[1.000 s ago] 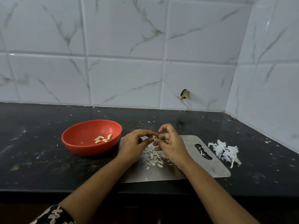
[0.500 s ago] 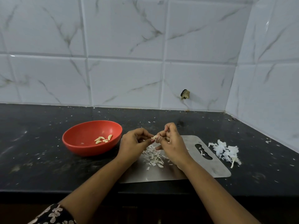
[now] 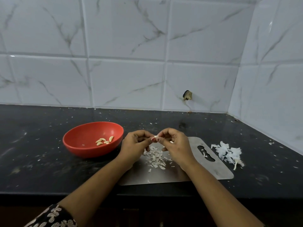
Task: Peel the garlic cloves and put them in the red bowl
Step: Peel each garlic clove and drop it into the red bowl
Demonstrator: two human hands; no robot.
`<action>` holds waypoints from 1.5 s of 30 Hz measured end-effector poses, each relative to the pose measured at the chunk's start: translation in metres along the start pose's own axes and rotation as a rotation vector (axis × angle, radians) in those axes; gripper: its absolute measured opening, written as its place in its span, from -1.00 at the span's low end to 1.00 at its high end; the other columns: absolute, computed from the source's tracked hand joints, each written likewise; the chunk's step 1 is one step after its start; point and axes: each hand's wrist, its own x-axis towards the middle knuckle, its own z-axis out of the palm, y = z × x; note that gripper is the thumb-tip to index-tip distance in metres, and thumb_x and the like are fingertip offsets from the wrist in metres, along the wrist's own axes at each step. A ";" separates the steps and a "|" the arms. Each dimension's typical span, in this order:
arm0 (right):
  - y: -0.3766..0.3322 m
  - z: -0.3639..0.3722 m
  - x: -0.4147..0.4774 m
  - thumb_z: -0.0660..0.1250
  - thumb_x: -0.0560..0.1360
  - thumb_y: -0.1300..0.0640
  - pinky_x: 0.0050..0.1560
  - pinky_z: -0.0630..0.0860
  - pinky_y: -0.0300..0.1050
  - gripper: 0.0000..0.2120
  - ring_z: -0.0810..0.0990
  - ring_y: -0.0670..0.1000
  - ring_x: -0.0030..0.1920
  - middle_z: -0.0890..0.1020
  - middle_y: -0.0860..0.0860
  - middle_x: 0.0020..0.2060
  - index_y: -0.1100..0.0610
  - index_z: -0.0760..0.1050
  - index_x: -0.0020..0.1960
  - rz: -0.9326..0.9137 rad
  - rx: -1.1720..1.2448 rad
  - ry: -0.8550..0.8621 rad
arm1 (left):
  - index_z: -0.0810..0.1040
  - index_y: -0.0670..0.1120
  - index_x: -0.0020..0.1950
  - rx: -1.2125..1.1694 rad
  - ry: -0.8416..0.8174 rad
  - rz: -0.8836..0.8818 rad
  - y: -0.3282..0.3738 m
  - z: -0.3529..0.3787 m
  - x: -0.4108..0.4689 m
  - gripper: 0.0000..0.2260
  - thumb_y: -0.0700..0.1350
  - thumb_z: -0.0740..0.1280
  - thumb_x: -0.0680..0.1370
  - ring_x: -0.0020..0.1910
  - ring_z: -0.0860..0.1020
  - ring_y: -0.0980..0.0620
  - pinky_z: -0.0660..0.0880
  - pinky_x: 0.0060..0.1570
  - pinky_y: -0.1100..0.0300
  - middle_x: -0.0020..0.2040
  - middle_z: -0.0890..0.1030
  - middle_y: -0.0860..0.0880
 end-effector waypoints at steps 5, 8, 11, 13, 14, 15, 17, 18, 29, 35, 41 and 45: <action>0.003 -0.001 0.001 0.47 0.45 0.19 -0.22 0.55 -0.23 -0.94 0.61 -0.14 -0.22 0.68 -0.10 -0.25 0.05 0.65 -0.16 -0.077 -0.108 0.055 | 0.63 -0.17 -0.11 0.020 0.007 -0.013 0.001 0.000 -0.001 -0.97 -0.23 0.40 0.51 -0.44 0.50 0.10 0.37 -0.46 0.33 -0.23 0.70 -0.06; 0.005 -0.001 0.000 0.47 0.46 0.17 -0.23 0.56 -0.22 -0.94 0.61 -0.13 -0.22 0.67 -0.14 -0.23 0.03 0.64 -0.15 -0.146 -0.200 0.069 | 0.63 -0.18 -0.13 0.029 0.008 -0.017 0.001 0.000 -0.001 -0.96 -0.21 0.41 0.50 -0.44 0.50 0.10 0.37 -0.46 0.35 -0.22 0.70 -0.08; 0.007 -0.002 0.000 0.46 0.46 0.12 -0.24 0.56 -0.18 -0.98 0.59 -0.10 -0.24 0.66 -0.16 -0.20 0.01 0.65 -0.13 -0.182 -0.306 0.090 | 0.63 -0.18 -0.14 0.024 0.009 -0.027 0.001 0.000 -0.001 -0.96 -0.21 0.42 0.49 -0.44 0.50 0.10 0.38 -0.46 0.35 -0.22 0.70 -0.08; 0.006 -0.002 -0.001 0.45 0.47 0.10 -0.26 0.54 -0.19 -0.98 0.57 -0.11 -0.27 0.65 -0.17 -0.18 0.00 0.65 -0.11 -0.218 -0.409 0.106 | 0.63 -0.18 -0.14 0.022 0.005 -0.024 0.001 0.000 -0.001 -0.96 -0.21 0.42 0.49 -0.44 0.51 0.10 0.38 -0.45 0.35 -0.22 0.70 -0.09; 0.005 -0.002 -0.002 0.44 0.47 0.09 -0.27 0.53 -0.20 -0.98 0.55 -0.12 -0.29 0.65 -0.17 -0.17 -0.02 0.64 -0.11 -0.237 -0.458 0.116 | 0.63 -0.18 -0.15 0.020 0.004 -0.022 0.001 0.000 -0.001 -0.96 -0.22 0.42 0.49 -0.44 0.51 0.10 0.38 -0.45 0.34 -0.22 0.70 -0.09; 0.004 -0.002 -0.003 0.43 0.48 0.09 -0.29 0.51 -0.21 -0.98 0.54 -0.13 -0.31 0.64 -0.17 -0.17 -0.03 0.63 -0.11 -0.255 -0.501 0.125 | 0.63 -0.18 -0.15 0.018 0.002 -0.021 0.001 0.000 -0.001 -0.96 -0.22 0.43 0.49 -0.44 0.51 0.10 0.38 -0.45 0.34 -0.24 0.70 -0.08; 0.003 -0.001 -0.005 0.40 0.49 0.08 -0.31 0.47 -0.24 -0.97 0.50 -0.16 -0.35 0.63 -0.17 -0.15 -0.04 0.61 -0.10 -0.283 -0.576 0.123 | 0.63 -0.17 -0.17 0.012 -0.002 -0.022 0.001 0.000 -0.002 -0.95 -0.22 0.44 0.47 -0.44 0.51 0.11 0.38 -0.45 0.33 -0.29 0.68 -0.06; 0.003 -0.001 -0.005 0.39 0.50 0.08 -0.32 0.44 -0.28 -0.97 0.47 -0.18 -0.37 0.62 -0.17 -0.14 -0.03 0.60 -0.09 -0.288 -0.602 0.112 | 0.63 -0.17 -0.19 0.013 -0.004 -0.022 0.001 0.000 -0.002 -0.95 -0.22 0.45 0.47 -0.44 0.51 0.11 0.38 -0.46 0.33 -0.33 0.67 -0.05; 0.001 0.001 -0.005 0.17 0.60 0.10 -0.30 0.38 -0.22 -0.90 0.49 -0.08 -0.24 0.54 -0.11 -0.16 0.02 0.45 -0.05 -0.219 -0.673 -0.055 | 0.62 -0.15 -0.15 0.040 0.089 -0.041 -0.002 0.000 0.001 -0.97 -0.22 0.42 0.50 -0.42 0.57 0.08 0.39 -0.48 0.30 -0.22 0.69 -0.10; 0.004 -0.005 -0.003 0.22 0.59 -0.01 -0.31 0.47 -0.16 -0.88 0.53 -0.10 -0.32 0.63 -0.09 -0.27 -0.01 0.50 -0.03 -0.135 -0.742 -0.022 | 0.63 -0.13 -0.16 0.180 0.148 0.016 0.002 0.000 -0.002 -0.95 -0.18 0.46 0.47 -0.43 0.59 0.09 0.42 -0.46 0.32 -0.27 0.68 -0.08; 0.006 -0.006 -0.003 0.16 0.63 -0.05 -0.28 0.54 -0.05 -0.75 0.58 -0.01 -0.32 0.64 -0.02 -0.31 0.06 0.52 -0.06 -0.108 -0.745 -0.010 | 0.61 -0.01 -0.23 0.335 0.242 0.111 0.025 -0.011 -0.006 -0.90 -0.15 0.47 0.46 -0.50 0.52 0.22 0.44 -0.42 0.40 -0.31 0.65 0.01; 0.007 -0.004 -0.004 0.14 0.63 0.00 -0.33 0.48 -0.08 -0.74 0.54 -0.02 -0.36 0.60 -0.03 -0.37 0.09 0.50 -0.11 -0.115 -0.742 -0.031 | 0.64 -0.04 -0.21 0.467 0.290 -0.090 0.042 -0.072 0.015 -0.93 -0.12 0.50 0.44 -0.46 0.50 0.14 0.44 -0.42 0.32 -0.31 0.64 0.01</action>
